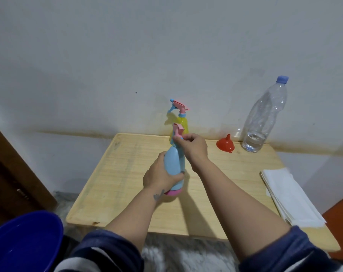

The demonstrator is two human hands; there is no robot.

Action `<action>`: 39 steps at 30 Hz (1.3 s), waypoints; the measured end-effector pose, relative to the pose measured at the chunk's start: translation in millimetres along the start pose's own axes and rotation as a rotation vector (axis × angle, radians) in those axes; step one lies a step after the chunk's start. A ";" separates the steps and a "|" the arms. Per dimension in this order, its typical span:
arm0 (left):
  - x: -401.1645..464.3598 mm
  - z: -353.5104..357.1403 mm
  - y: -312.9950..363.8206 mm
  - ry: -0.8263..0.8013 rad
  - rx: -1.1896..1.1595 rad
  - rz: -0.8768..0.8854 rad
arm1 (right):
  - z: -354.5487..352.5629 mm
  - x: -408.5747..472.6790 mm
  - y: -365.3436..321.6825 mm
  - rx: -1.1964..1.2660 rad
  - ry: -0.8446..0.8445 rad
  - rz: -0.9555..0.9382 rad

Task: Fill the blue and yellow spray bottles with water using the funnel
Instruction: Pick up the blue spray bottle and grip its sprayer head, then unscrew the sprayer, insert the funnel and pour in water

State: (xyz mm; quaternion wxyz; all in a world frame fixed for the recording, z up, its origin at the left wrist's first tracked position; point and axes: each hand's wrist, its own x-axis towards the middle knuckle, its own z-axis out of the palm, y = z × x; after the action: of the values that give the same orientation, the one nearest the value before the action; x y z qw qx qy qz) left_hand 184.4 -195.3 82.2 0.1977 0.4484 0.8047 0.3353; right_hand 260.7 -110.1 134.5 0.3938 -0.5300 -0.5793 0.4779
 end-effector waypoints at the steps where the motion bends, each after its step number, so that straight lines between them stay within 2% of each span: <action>1: -2.3 0.8 -4.0 -0.006 -0.016 -0.004 | -2.6 -0.7 0.1 0.030 -0.005 0.003; 5: -13.0 7.1 -24.7 -0.046 -0.066 -0.021 | -18.2 5.0 -8.0 0.114 0.044 -0.023; 12: -10.0 9.1 -57.8 -0.022 -0.152 -0.038 | -54.0 41.5 -13.4 0.198 0.168 0.081; 21: 18.4 11.0 -72.2 -0.033 -0.321 0.039 | -35.9 23.0 94.2 -0.063 -0.047 0.484; 24: 23.5 14.6 -75.2 -0.059 -0.337 0.062 | -40.1 11.2 118.3 -0.185 -0.107 0.543; 30: 25.7 22.0 -83.2 -0.065 -0.348 0.109 | -57.9 -1.1 135.0 -0.363 -0.120 0.543; 39: 27.3 25.4 -87.7 -0.068 -0.324 0.124 | -54.5 -0.3 150.9 -0.379 -0.012 0.493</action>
State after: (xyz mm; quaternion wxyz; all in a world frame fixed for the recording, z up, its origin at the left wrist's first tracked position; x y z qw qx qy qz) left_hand 134.3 -195.5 1.1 0.2735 0.4703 0.7039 0.4566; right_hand 349.1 -105.8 0.7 0.1568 -0.7159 -0.5142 0.4456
